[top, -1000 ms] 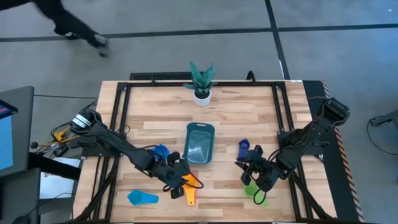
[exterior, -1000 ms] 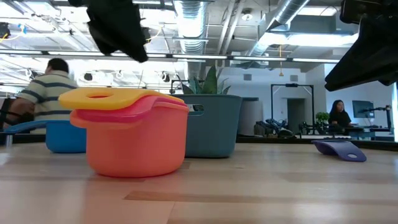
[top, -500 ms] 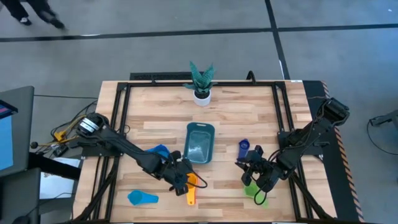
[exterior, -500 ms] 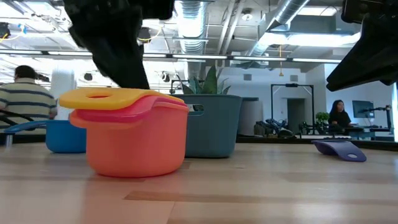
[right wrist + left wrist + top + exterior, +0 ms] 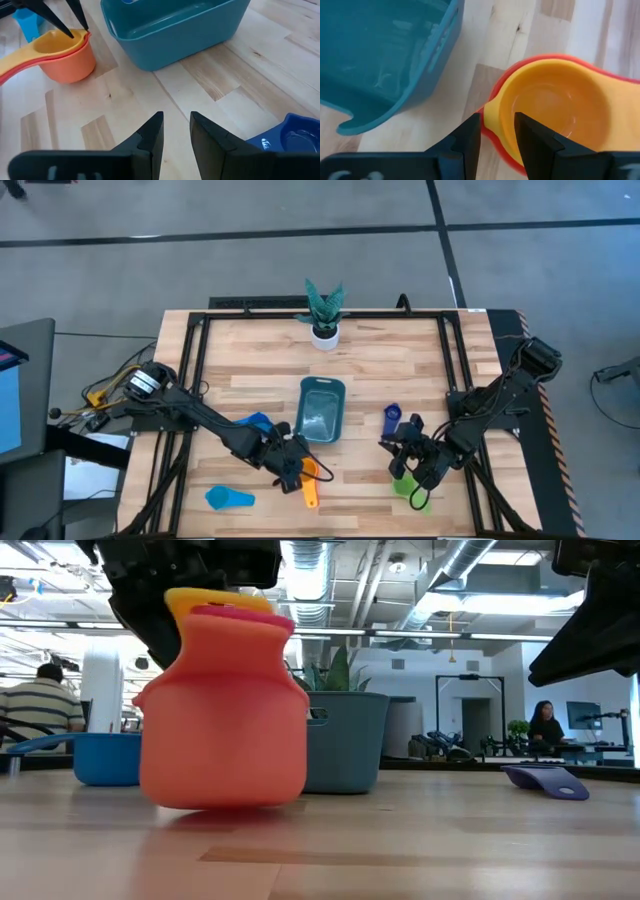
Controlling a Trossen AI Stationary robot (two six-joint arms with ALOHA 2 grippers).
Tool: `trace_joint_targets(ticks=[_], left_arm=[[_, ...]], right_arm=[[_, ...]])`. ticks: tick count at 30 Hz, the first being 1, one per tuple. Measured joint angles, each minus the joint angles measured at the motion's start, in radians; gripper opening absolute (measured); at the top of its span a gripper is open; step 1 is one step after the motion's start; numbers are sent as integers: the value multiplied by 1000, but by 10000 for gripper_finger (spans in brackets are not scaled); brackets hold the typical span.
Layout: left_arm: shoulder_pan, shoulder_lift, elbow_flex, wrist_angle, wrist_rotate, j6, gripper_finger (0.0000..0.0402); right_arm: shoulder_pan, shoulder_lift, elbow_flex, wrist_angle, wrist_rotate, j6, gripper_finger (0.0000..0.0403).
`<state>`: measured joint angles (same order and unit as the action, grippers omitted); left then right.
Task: Nest measuring cups in basket
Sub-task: Remove the yellow measuring cup from the stacked measuring cup
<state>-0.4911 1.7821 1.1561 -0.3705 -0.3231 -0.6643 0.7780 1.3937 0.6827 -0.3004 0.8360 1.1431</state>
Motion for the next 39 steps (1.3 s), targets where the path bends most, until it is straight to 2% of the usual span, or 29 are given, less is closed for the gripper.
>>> trace_joint_targets(ticks=[7,14,21,30,39], left_arm=[[-7,0,2,-34,-2,-2,114],[-14,-3,73,-105,-25,-4,114],[-14,2,78,-154,-26,-57,114],[-21,4,77,-123,-3,-98,114],[-26,22,78,-114,-8,-224,114]], right_arm=[[0,0,0,-1,1,0,119],[-2,0,0,-3,2,-3,119],[-2,0,0,-5,3,-3,119],[-2,0,0,-8,3,-3,119],[-3,0,0,-6,3,-19,119]])
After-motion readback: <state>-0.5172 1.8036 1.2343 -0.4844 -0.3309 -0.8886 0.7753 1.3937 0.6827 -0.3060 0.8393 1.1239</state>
